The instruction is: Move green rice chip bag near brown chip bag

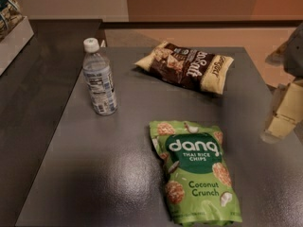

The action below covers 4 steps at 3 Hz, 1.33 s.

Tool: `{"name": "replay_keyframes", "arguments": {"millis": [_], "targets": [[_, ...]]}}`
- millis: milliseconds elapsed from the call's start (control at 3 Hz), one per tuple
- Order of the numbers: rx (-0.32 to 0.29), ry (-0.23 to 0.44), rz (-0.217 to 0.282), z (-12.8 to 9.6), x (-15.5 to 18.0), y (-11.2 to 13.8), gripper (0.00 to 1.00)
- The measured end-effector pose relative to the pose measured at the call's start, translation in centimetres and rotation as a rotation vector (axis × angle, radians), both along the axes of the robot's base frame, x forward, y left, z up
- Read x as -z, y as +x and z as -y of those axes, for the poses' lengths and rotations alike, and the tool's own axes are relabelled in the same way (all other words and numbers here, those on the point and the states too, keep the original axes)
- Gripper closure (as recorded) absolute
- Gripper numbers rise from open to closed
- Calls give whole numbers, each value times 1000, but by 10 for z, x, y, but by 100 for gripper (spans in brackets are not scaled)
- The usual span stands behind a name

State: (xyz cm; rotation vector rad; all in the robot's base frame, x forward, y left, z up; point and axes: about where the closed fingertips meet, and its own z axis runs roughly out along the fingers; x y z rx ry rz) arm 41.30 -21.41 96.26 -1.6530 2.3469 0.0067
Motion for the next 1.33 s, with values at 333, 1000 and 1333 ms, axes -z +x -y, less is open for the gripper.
{"name": "replay_keyframes", "arguments": {"millis": [333,1000,1333], "targets": [[16,27,-10,-17,14,-28,0],[-12,122,-13,-61,56,-82,0],[-25,164,-47,-75,70,-102,0]]}}
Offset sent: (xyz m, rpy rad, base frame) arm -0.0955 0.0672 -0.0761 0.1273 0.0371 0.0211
